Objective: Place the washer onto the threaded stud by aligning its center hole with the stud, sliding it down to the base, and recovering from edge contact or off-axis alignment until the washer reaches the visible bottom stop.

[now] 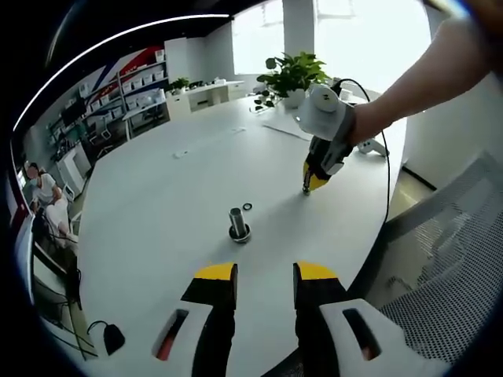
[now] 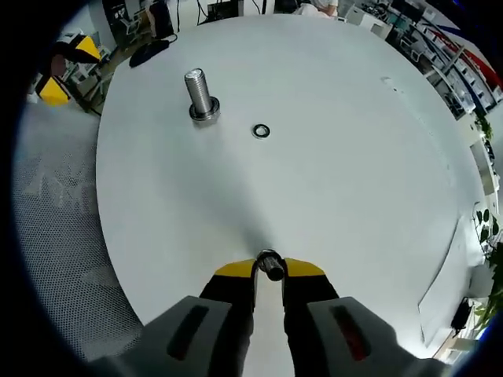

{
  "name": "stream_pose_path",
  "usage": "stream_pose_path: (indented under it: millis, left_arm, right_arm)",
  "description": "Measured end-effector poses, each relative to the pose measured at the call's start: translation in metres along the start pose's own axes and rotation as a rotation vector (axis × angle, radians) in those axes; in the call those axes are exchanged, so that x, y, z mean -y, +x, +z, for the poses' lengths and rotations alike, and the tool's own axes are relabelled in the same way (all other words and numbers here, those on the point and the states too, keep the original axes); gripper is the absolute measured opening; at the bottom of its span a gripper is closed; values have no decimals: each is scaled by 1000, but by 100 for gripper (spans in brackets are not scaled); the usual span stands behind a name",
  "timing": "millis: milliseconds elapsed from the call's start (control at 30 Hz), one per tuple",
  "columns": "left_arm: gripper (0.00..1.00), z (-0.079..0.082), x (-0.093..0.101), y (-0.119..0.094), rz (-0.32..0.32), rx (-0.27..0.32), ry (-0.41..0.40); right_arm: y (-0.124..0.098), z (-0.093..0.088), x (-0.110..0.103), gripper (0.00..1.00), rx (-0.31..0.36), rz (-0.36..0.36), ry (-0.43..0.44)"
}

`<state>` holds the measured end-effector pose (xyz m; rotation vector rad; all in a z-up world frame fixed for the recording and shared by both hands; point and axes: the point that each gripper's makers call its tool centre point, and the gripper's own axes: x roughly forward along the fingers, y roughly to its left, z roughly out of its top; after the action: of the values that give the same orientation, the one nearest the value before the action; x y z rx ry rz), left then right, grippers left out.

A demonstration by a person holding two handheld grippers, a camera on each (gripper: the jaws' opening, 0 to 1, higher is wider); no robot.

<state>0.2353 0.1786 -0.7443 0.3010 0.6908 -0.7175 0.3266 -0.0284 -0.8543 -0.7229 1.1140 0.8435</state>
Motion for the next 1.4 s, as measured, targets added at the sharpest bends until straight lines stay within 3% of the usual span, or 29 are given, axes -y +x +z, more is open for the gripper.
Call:
stream_pose_path:
  millis: [333,800,967,1133,1400]
  left_arm:
    - [27,0,1,0,-1,-3,1]
    - [27,1,2,-1,-2,2,3]
    - [27,2,3,-1,-8,9,1]
    - [27,4,4,-1,-12,13,1]
    - [27,6,3,-3,-14,26,-4]
  right_arm:
    - [2,0,-1,15,3,4,11]
    - [-8,3,-1,26,30,-14,15]
    - [-17,15,1,28,51,-28,-20]
    - [-28,38,5,28,94,-48,-59]
    - [-25,71,2,29,122,-39,-83]
